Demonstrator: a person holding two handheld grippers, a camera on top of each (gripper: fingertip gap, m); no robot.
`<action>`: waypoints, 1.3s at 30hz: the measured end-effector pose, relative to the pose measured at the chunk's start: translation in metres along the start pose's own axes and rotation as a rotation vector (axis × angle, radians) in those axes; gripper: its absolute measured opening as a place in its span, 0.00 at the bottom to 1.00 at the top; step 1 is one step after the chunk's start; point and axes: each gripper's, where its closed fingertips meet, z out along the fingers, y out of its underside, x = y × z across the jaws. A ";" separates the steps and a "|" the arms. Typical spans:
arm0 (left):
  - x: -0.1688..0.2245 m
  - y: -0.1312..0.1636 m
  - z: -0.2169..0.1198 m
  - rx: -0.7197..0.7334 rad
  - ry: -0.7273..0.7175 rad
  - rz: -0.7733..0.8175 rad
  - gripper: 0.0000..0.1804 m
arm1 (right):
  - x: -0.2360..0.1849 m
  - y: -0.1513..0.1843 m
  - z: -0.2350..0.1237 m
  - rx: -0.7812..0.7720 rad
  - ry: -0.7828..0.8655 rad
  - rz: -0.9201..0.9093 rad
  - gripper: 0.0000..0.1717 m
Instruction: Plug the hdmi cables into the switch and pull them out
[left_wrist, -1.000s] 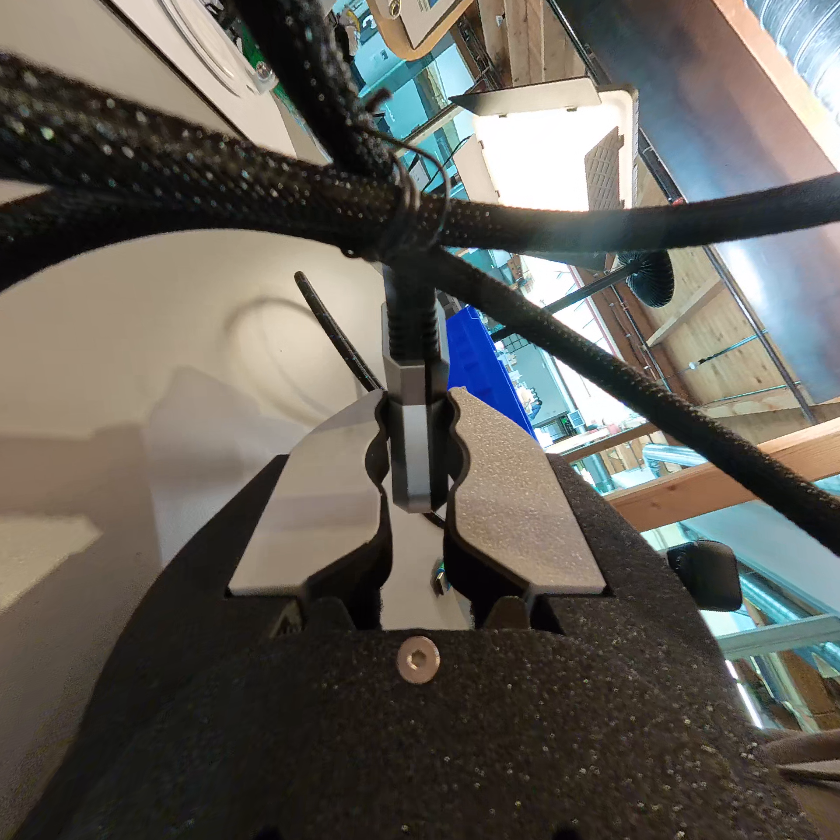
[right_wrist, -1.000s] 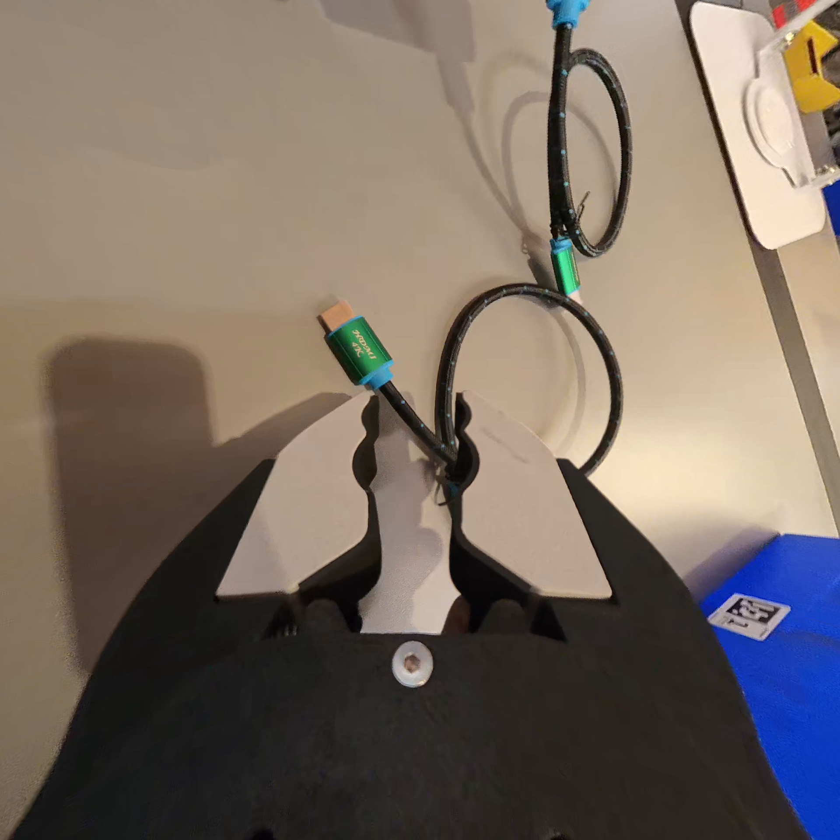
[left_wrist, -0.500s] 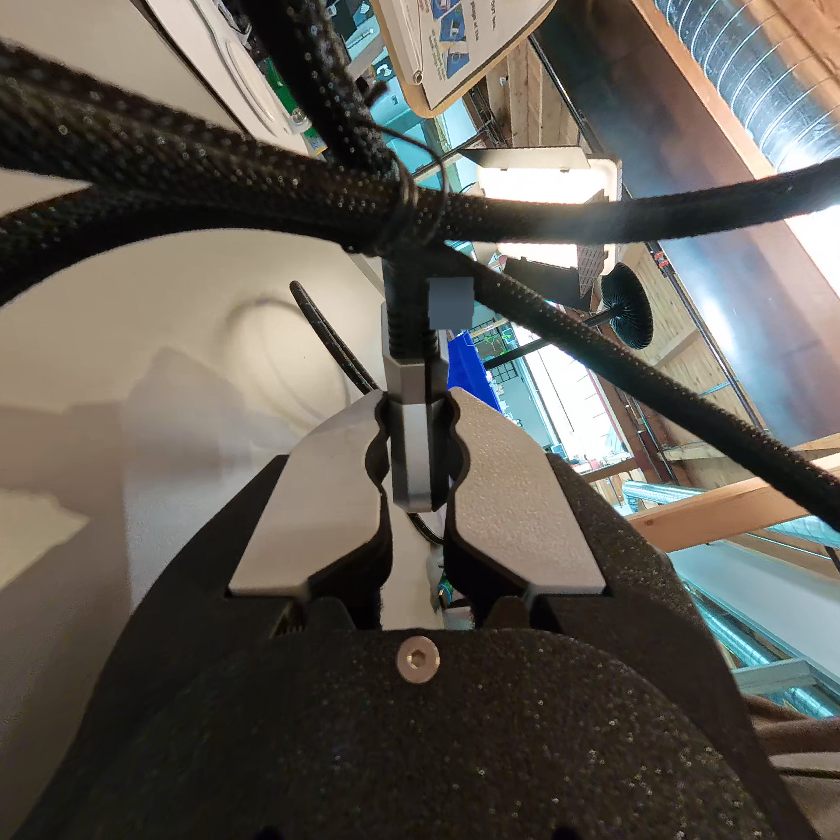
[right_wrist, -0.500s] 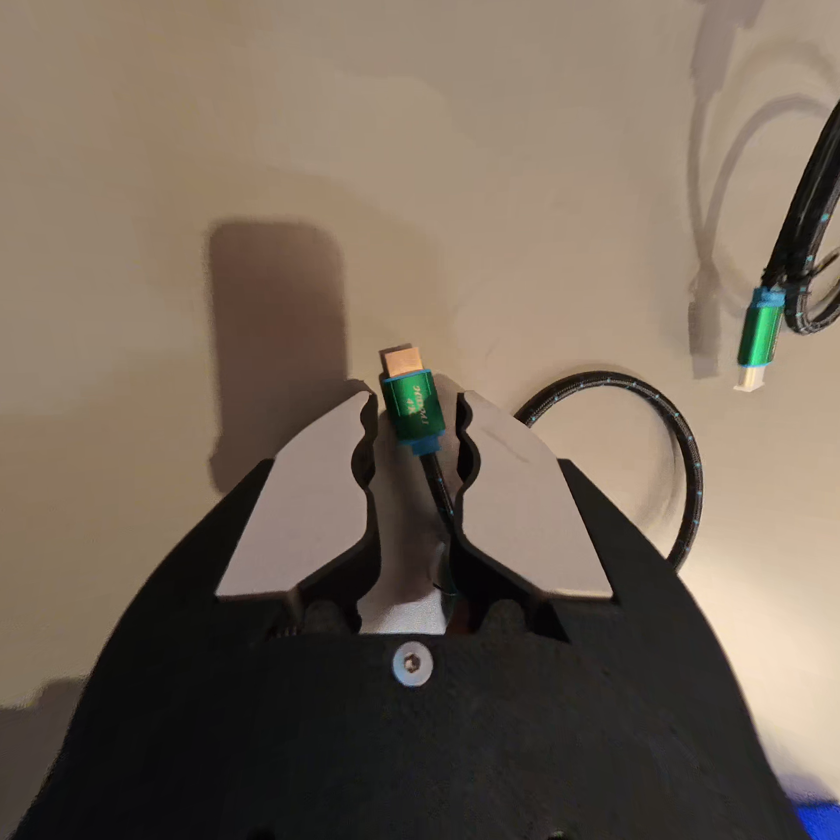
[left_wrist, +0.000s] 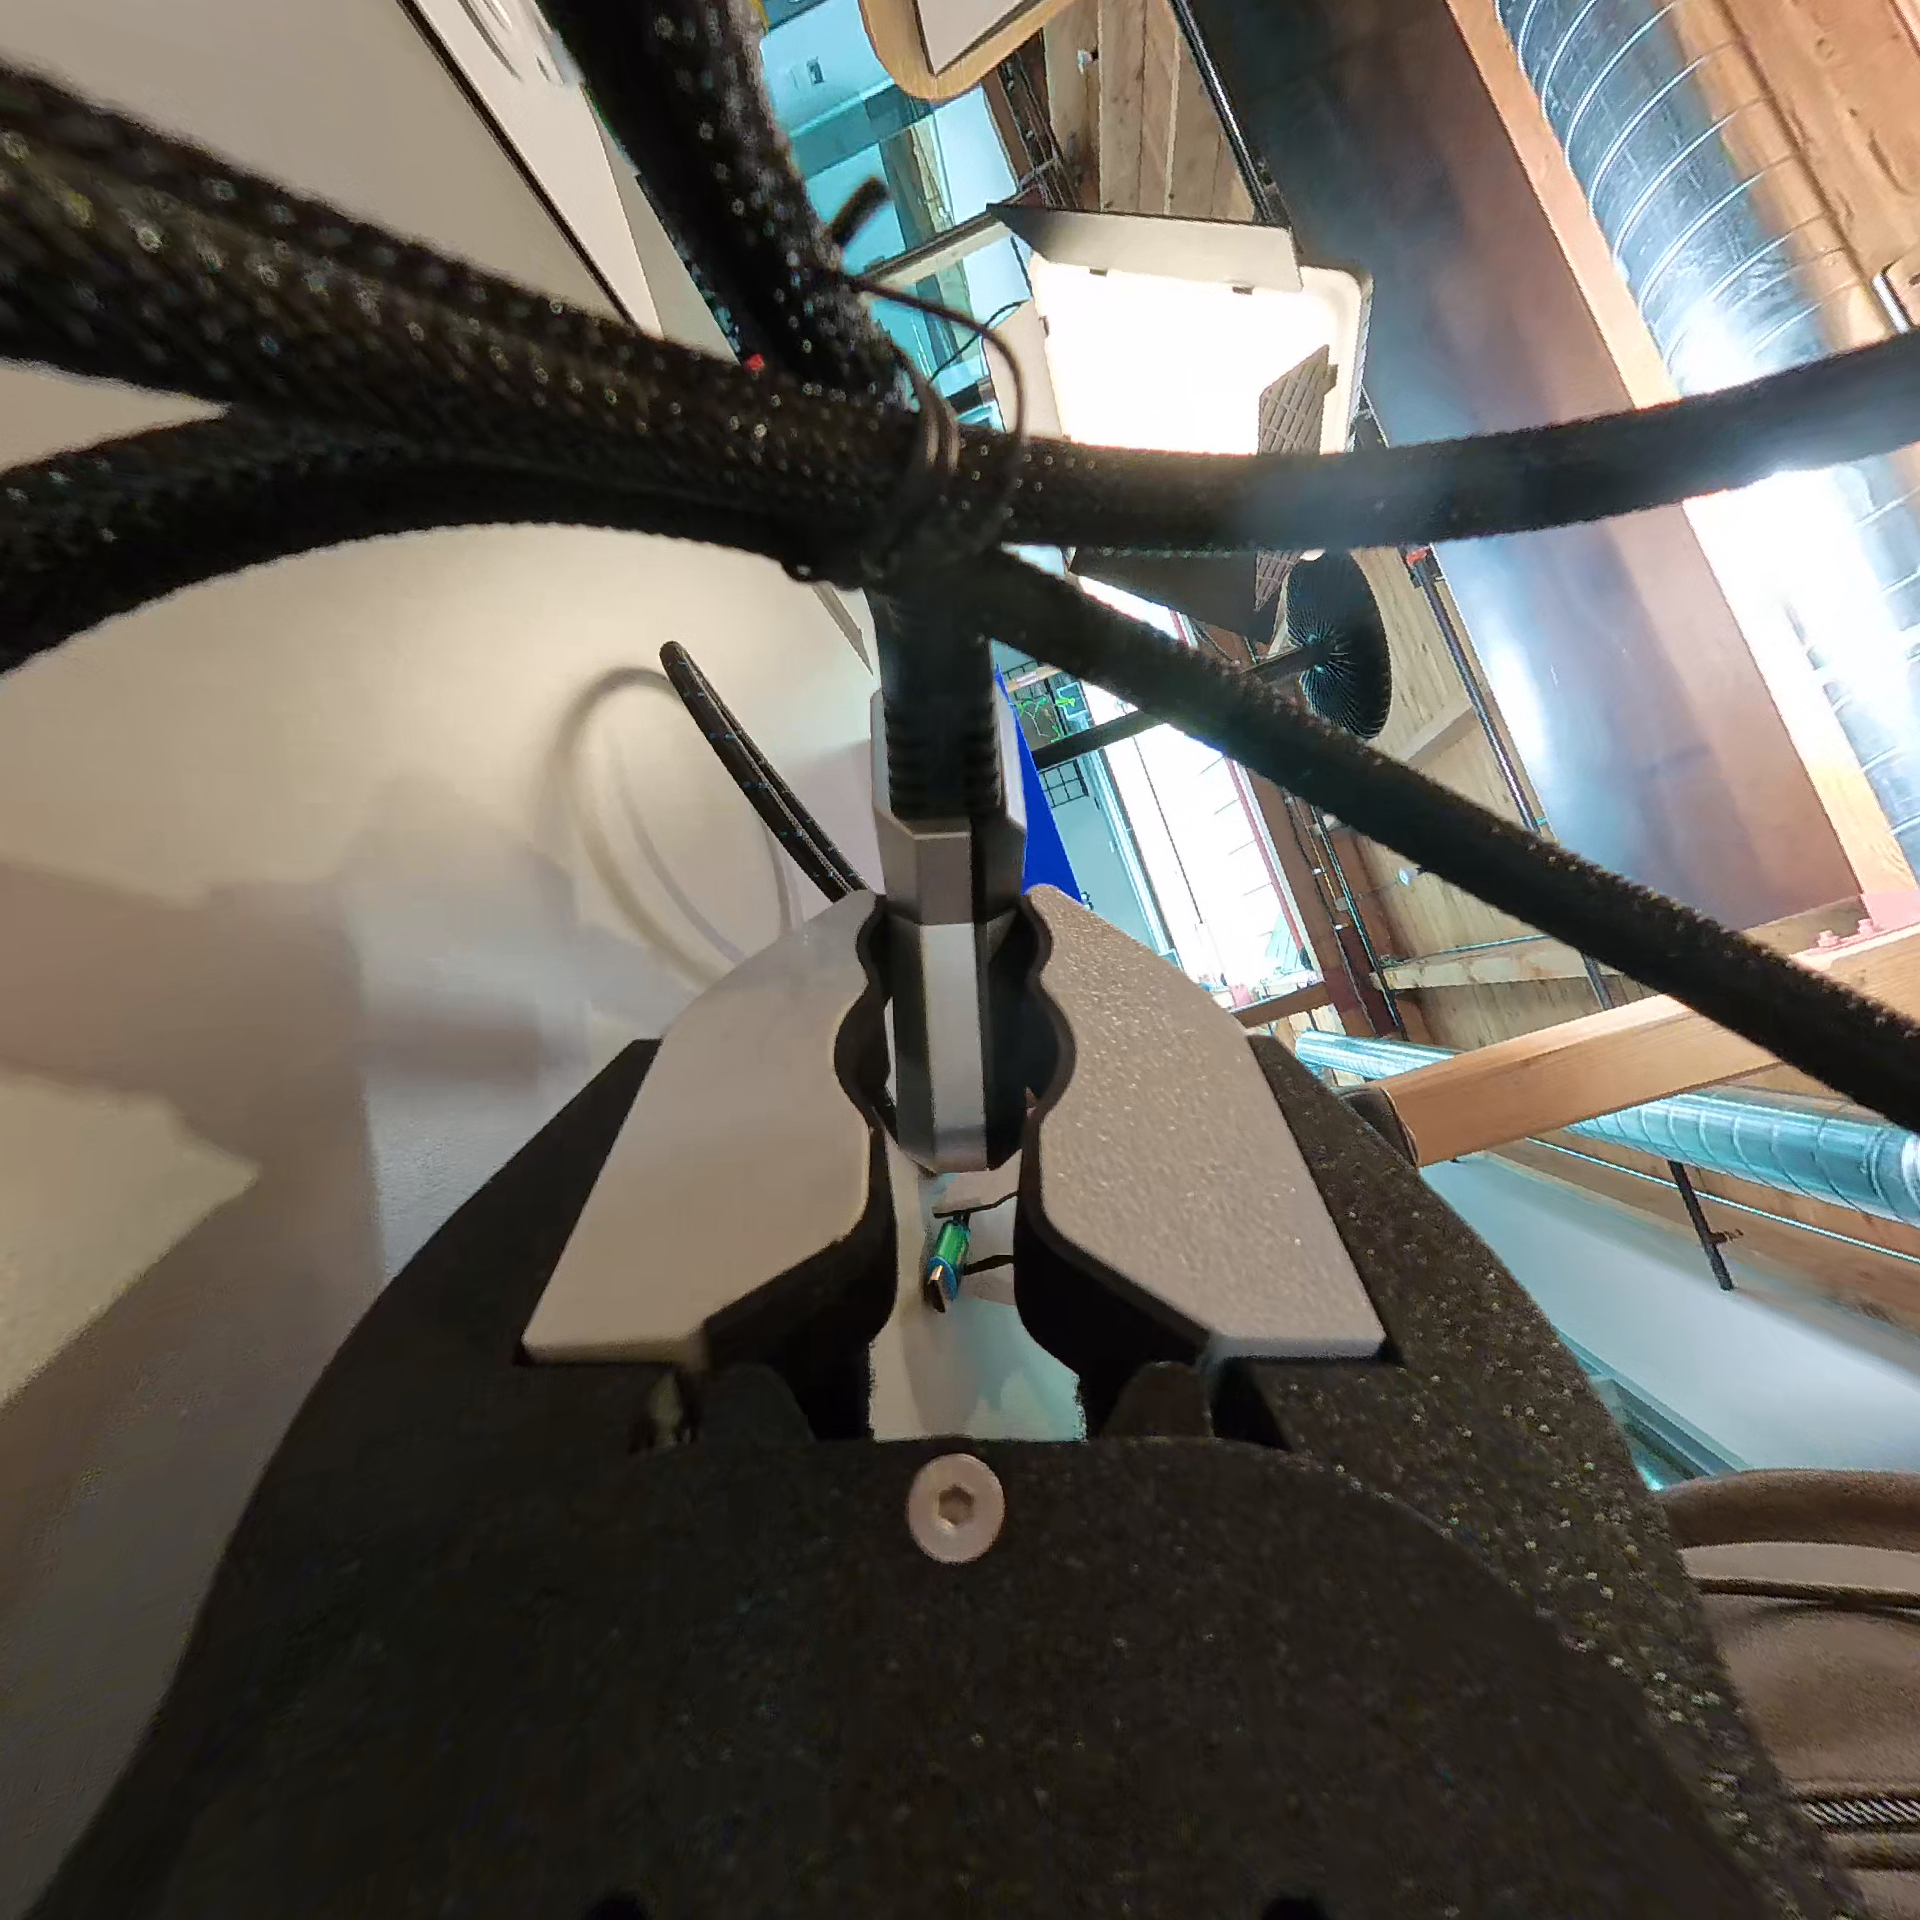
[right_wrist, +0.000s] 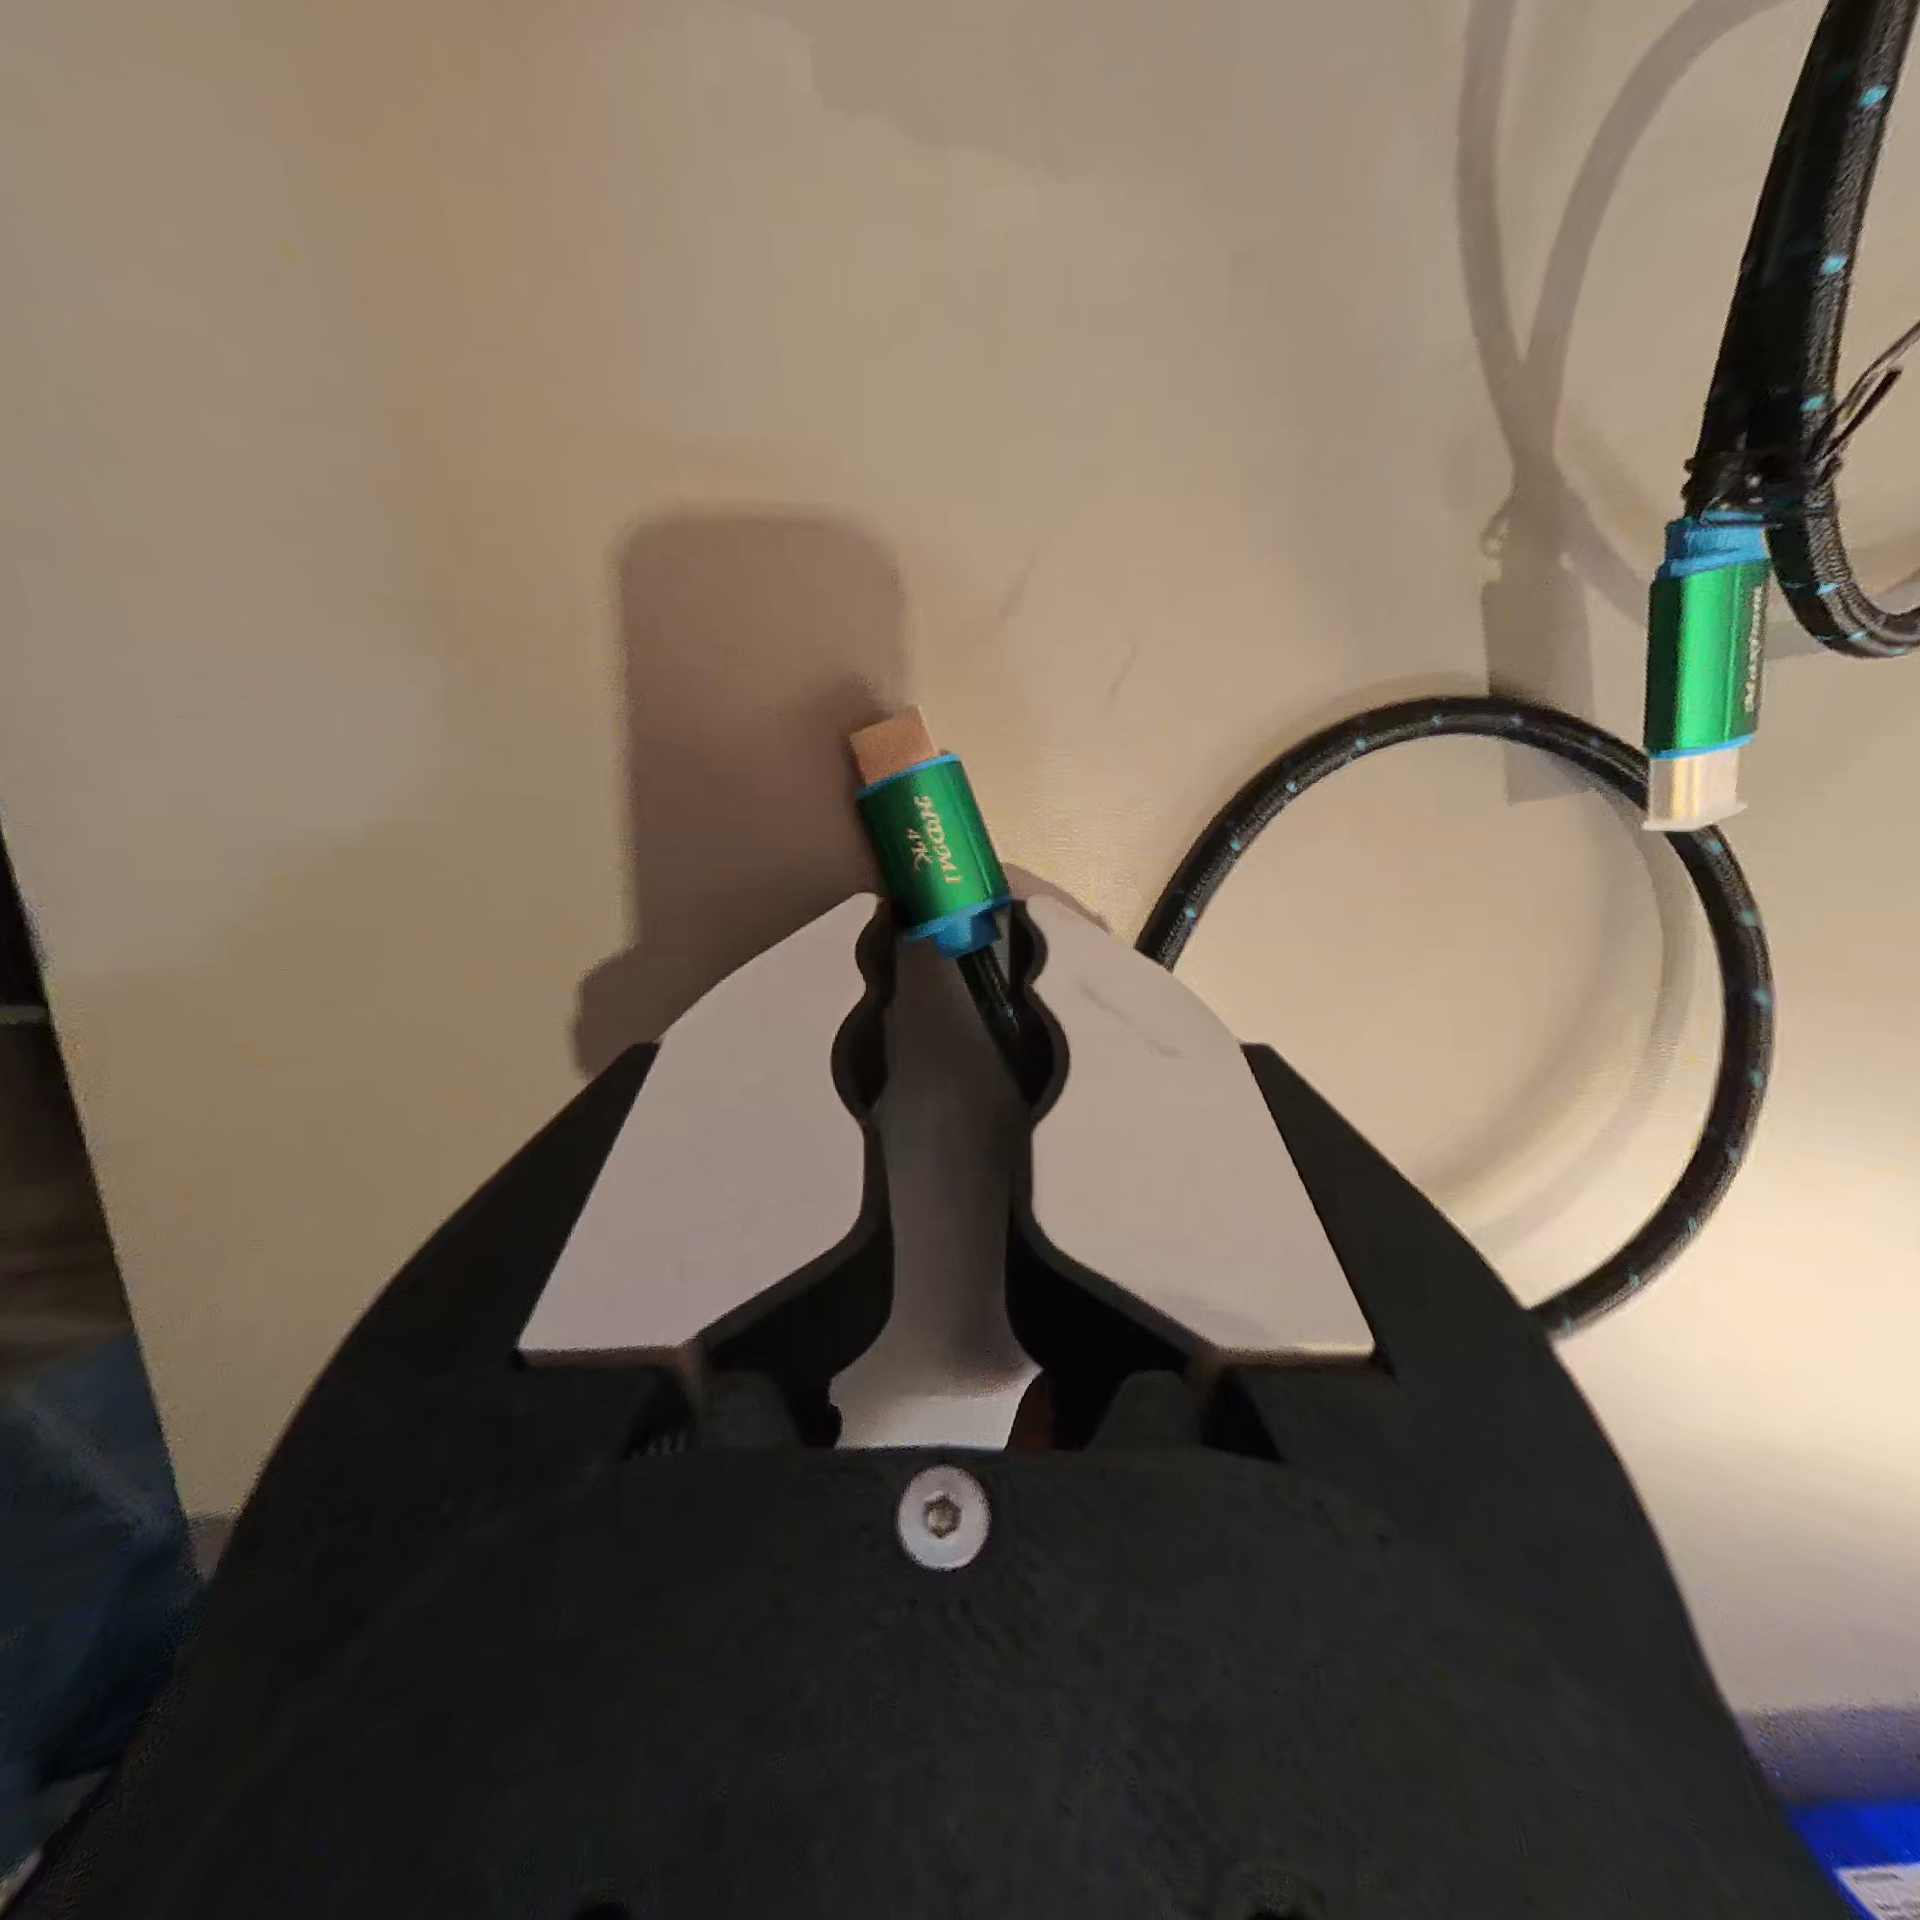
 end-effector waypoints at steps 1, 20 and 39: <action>0.000 0.001 0.001 -0.006 0.004 -0.006 0.11 | 0.000 -0.001 0.001 0.000 -0.001 0.022 0.11; 0.012 0.009 0.013 0.038 0.111 -0.215 0.11 | 0.055 -0.108 -0.010 0.290 0.517 0.351 0.10; 0.019 0.029 0.017 -0.189 0.105 0.029 0.12 | 0.065 -0.119 0.000 0.347 0.458 0.367 0.09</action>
